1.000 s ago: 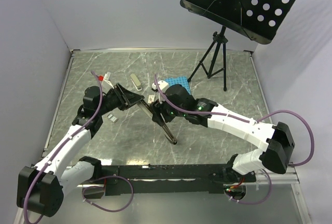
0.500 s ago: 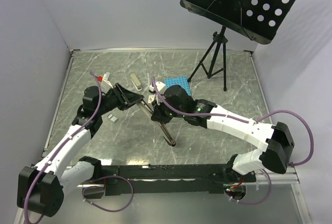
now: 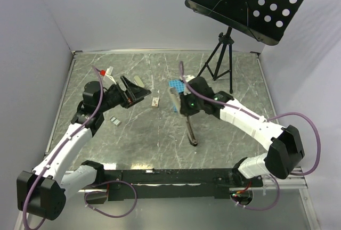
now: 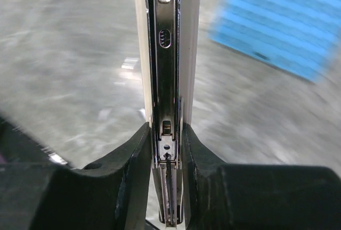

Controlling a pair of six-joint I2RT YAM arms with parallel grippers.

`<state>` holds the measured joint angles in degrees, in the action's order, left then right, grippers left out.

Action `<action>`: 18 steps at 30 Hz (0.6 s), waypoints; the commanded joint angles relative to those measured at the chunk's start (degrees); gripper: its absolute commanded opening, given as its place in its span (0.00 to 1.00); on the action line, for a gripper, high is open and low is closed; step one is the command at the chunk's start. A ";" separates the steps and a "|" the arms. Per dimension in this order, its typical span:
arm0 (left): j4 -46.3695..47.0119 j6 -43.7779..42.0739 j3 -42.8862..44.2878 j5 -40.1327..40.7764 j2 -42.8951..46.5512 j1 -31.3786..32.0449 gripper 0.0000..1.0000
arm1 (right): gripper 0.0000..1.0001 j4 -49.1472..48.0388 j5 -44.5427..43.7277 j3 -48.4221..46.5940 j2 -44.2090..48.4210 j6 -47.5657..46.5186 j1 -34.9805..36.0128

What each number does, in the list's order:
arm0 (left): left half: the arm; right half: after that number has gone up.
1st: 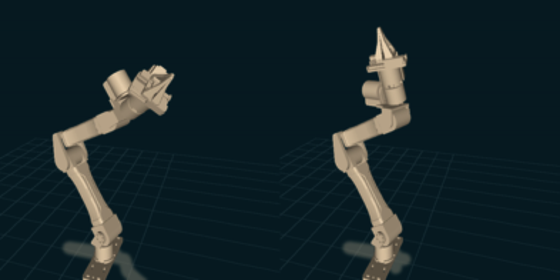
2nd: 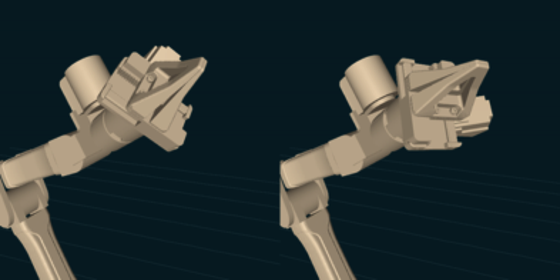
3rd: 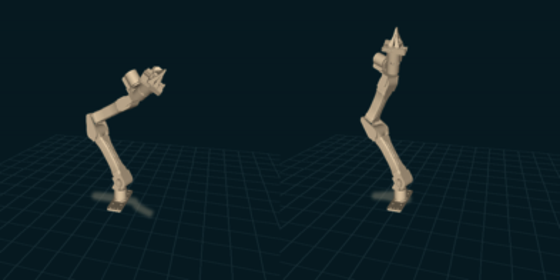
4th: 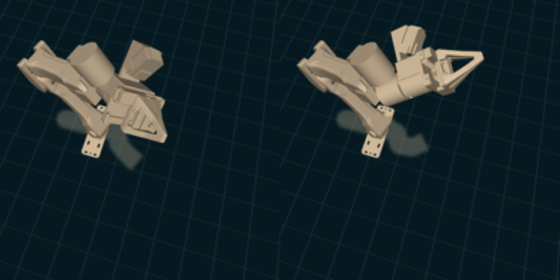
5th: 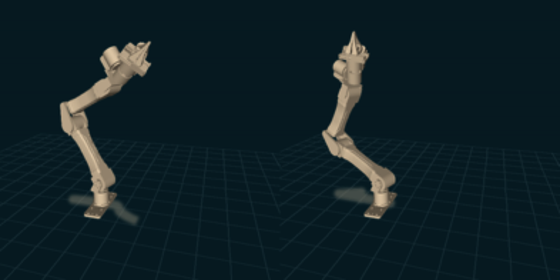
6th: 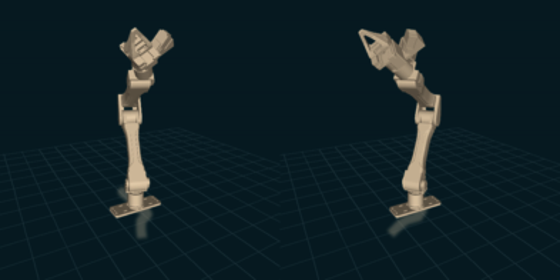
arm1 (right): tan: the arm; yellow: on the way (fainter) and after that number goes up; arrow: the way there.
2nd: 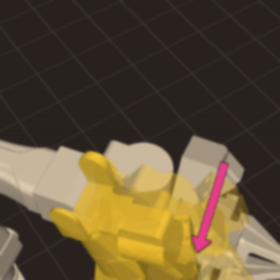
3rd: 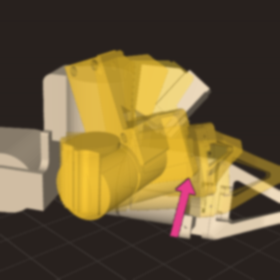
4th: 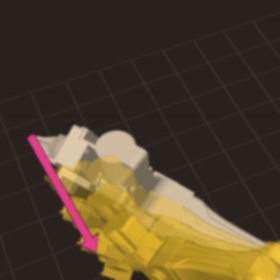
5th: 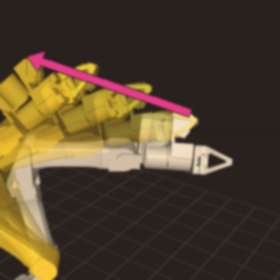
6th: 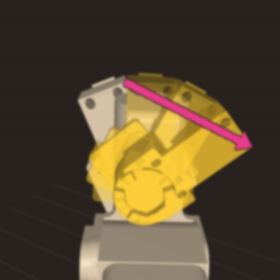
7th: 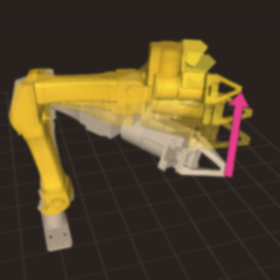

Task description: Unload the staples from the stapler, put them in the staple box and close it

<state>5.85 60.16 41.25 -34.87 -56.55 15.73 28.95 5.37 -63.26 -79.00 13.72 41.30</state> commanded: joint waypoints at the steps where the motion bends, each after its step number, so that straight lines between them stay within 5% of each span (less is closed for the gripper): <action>1: -7.76 -7.24 3.83 1.64 -0.49 0.09 0.99 | 0.00 8.91 -7.44 -0.98 1.57 -0.09 -5.34; 12: -22.98 -20.52 8.05 22.73 -0.75 0.01 1.00 | 0.00 14.91 -12.23 0.42 -4.66 -1.06 -19.41; 18: -24.39 -20.96 7.79 24.41 -1.89 -0.08 0.99 | 0.00 12.89 -12.05 -1.24 -10.99 -0.44 -22.05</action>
<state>-16.75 41.52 47.18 -14.02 -57.67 15.68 43.57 -6.00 -62.48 -87.66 13.39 20.60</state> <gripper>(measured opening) 0.994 0.311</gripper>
